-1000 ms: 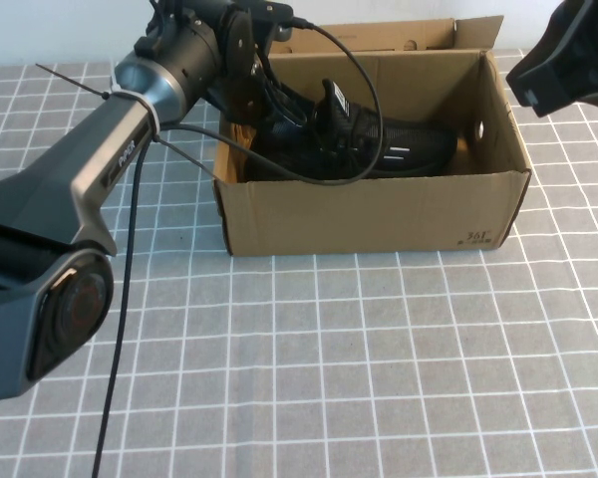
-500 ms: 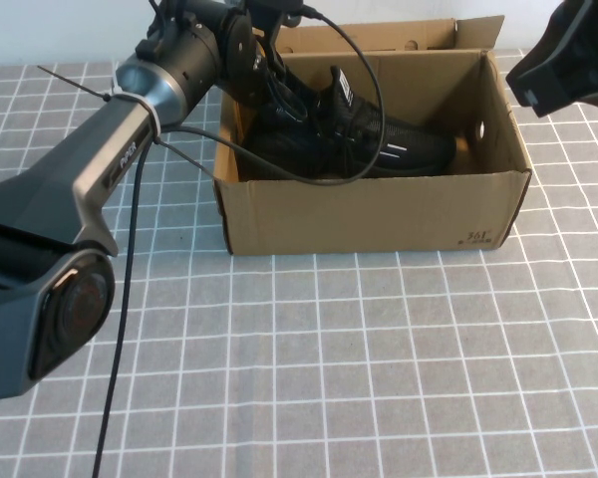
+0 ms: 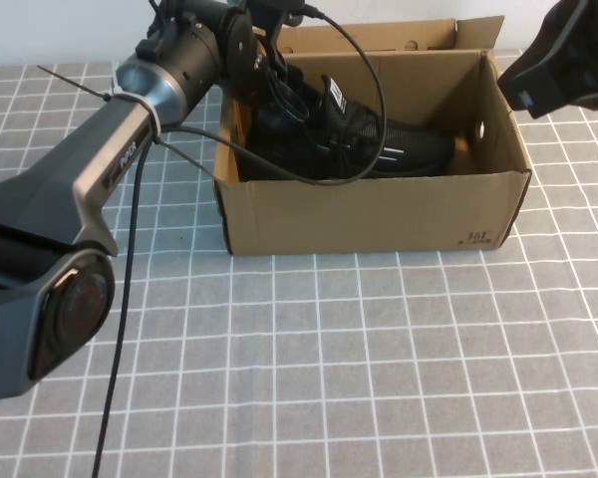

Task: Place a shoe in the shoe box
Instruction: Place the shoe in the shoe box

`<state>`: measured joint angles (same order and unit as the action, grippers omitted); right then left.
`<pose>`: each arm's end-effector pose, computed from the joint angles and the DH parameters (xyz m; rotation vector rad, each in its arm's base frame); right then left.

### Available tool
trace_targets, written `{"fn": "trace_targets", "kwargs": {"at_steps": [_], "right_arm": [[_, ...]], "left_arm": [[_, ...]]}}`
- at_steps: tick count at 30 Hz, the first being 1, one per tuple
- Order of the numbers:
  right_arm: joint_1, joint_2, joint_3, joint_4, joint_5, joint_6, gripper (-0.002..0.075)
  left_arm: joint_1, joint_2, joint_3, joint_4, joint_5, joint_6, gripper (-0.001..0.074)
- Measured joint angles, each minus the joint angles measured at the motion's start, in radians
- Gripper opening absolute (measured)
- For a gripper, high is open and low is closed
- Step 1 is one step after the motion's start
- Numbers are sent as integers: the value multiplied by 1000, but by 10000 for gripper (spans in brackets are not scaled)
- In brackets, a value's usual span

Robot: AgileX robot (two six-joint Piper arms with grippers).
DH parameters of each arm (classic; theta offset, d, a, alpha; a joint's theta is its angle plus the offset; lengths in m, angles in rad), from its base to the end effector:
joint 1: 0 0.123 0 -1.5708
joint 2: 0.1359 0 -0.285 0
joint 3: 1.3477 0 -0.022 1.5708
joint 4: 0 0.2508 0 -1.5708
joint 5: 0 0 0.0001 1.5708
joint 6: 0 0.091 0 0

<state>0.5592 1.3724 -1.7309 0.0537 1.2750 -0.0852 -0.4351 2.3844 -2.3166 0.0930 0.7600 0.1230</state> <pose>0.2182 0.1421 0.4683 -0.7707 2.2922 0.2883 0.5004 -0.2262 0.2546 0.6791 2.2058 -0.0511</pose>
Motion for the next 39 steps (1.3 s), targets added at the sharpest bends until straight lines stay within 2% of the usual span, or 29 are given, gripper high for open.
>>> {"fn": "trace_targets", "kwargs": {"at_steps": [2,5,9,14,19,22,24,32,39], "right_arm": [[0,0,0,1,0,0,-2],[0,0,0,1,0,0,-2],[0,0,0,1,0,0,-2],[0,-3,0,1,0,0,-2],[0,-33,0,2,0,16,-11],[0,-70,21,2,-1,49,-14],[0,-112,57,2,-3,85,-15],[0,-408,293,7,-5,163,-15],[0,-788,490,25,0,207,-16]], "left_arm": [[0,-2,0,0,13,-7,346],[0,-22,0,-2,47,-21,372],[0,-88,0,-5,105,-34,377],[0,-187,-2,-19,280,-56,363],[0,-234,-2,-21,458,-50,197],[0,-256,-2,-25,487,-20,77],[0,-281,-2,-37,491,-7,34],[0,-448,21,-138,495,16,0],[0,-679,258,-158,496,18,-1]]}}
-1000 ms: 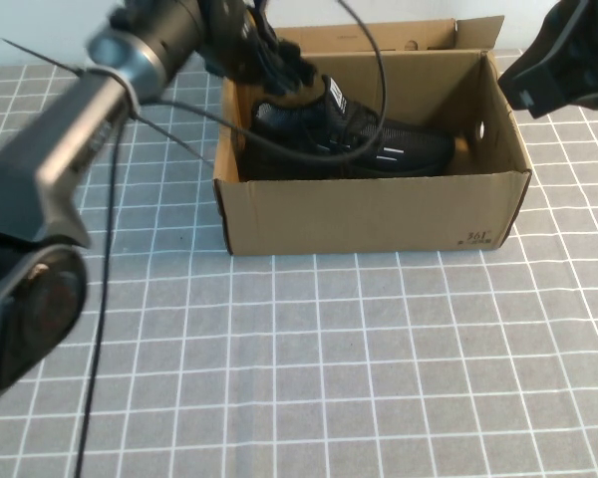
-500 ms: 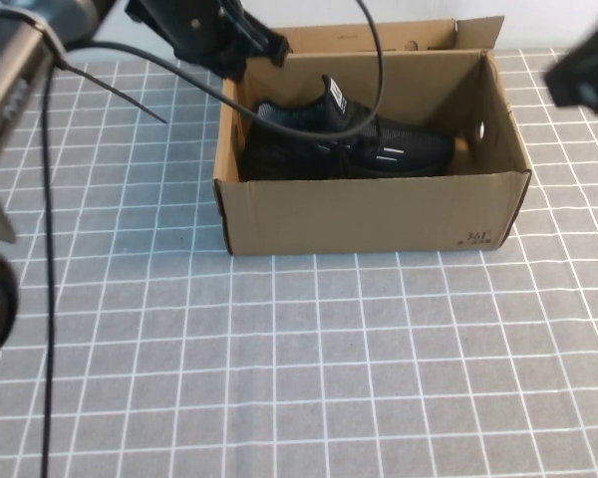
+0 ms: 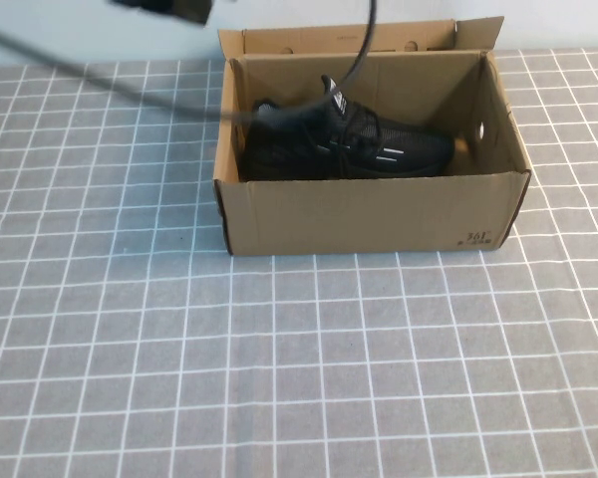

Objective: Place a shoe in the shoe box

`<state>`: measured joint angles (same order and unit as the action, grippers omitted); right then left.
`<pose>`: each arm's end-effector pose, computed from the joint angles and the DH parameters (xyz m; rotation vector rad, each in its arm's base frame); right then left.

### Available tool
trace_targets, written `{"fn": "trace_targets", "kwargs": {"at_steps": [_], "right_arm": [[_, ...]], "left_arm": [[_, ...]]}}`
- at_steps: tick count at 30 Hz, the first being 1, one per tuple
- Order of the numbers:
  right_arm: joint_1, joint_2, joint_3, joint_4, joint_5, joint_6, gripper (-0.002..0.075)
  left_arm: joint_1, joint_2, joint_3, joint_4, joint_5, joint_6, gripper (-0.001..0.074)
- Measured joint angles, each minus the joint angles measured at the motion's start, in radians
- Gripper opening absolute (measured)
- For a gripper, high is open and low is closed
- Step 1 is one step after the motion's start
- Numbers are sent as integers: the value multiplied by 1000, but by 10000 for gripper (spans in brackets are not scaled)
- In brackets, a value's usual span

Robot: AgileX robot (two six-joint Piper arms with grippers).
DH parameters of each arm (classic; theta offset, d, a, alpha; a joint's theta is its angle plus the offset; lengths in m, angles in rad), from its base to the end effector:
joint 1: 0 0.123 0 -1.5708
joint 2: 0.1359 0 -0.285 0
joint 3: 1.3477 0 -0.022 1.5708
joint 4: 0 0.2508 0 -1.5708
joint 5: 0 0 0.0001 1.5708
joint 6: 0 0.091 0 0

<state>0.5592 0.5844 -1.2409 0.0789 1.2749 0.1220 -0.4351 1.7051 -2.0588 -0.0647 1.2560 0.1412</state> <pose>0.0249 0.0237 0.4510 -0.4851 2.0839 0.4984 0.3203 -0.1550 0.4585 0.6856 2.2945 -0.2215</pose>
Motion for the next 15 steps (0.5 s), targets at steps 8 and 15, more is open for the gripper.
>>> {"fn": "trace_targets", "kwargs": {"at_steps": [8,15], "right_arm": [[0,-350,147,40,11,30,-16],[0,-520,277,116,-58,-47,-16]], "left_arm": [[0,-383,467,-26,-182,0,-1],[0,-795,909,-43,-473,68,-1]]}}
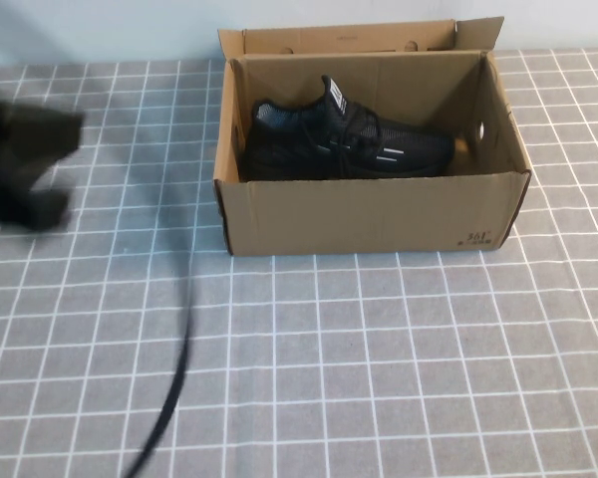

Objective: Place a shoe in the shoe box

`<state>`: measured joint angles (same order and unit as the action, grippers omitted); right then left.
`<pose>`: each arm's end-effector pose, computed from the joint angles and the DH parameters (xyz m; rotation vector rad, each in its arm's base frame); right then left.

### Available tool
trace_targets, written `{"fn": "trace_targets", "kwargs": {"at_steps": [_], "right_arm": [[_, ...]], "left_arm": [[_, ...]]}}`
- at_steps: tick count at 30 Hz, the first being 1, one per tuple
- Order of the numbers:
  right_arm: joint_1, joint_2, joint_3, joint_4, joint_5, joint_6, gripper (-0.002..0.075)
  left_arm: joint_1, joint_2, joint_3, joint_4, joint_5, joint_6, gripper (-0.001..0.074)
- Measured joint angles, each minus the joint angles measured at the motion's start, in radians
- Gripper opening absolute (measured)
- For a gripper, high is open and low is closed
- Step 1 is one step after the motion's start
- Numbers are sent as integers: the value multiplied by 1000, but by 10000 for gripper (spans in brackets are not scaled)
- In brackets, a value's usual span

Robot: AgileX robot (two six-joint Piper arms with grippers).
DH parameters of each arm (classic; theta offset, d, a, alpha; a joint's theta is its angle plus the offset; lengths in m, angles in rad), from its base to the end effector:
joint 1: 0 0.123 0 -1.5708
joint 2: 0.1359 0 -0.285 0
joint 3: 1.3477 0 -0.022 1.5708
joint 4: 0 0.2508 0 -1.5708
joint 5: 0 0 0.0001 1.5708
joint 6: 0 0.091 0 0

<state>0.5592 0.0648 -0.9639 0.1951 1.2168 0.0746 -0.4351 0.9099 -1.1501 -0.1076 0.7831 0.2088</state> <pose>-0.0698 -0.0242 0.3811 -0.5107 1.7688 0.6618 0.1504 -0.0775 0.4313 0.6152 1.9372 -0.2679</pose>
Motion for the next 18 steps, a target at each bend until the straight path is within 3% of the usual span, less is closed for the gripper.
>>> {"fn": "trace_targets", "kwargs": {"at_steps": [7,18], "right_arm": [[0,-89,210,106,-352,-135,-16],[0,-89,603,167,-774,-182,-16]], "left_arm": [[0,-357,399,-10,-253,27,-1],[0,-724,798,-10,-460,37,-1]]}}
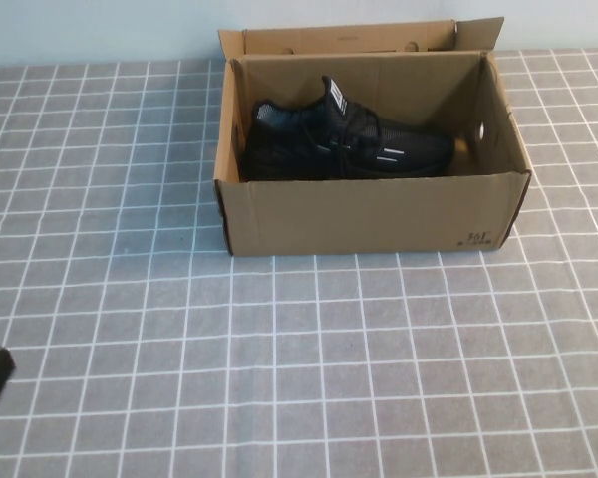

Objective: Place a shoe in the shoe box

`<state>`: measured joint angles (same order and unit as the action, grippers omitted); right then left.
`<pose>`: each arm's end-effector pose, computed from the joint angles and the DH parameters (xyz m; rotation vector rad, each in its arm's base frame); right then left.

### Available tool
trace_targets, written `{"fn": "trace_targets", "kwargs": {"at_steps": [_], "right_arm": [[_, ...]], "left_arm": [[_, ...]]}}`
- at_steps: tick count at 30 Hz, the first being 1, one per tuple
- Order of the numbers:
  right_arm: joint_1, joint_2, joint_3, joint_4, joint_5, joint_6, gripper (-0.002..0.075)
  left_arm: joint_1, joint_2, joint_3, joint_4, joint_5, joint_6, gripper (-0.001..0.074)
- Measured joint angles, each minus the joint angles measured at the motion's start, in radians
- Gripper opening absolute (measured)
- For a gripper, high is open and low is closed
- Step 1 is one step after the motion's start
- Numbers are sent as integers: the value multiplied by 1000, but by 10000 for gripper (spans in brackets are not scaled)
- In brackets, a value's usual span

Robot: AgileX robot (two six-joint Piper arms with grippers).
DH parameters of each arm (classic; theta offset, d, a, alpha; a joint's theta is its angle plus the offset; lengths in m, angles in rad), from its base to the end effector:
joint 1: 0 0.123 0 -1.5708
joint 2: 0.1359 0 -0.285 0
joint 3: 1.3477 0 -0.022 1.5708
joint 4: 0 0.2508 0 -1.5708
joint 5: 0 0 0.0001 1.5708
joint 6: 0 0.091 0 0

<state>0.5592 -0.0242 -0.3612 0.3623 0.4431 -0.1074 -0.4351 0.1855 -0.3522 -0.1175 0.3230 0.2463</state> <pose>0.0095 0.0223 0.2934 -0.3849 1.5143 0.7369 0.0508 -0.0273 0.2911 0.4896 1.5695 -0.2602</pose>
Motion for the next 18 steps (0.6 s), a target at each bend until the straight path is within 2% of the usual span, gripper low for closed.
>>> {"fn": "trace_targets", "kwargs": {"at_steps": [10,14,18], "right_arm": [[0,6,304,8,-242,0,-16],[0,6,364,10,-307,0,-16],[0,6,385,10,-295,0,-16]], "left_arm": [[0,-31,218,0,-42,0,-1],[0,-31,270,0,-57,0,-1],[0,-31,290,0,-57,0,-1]]}}
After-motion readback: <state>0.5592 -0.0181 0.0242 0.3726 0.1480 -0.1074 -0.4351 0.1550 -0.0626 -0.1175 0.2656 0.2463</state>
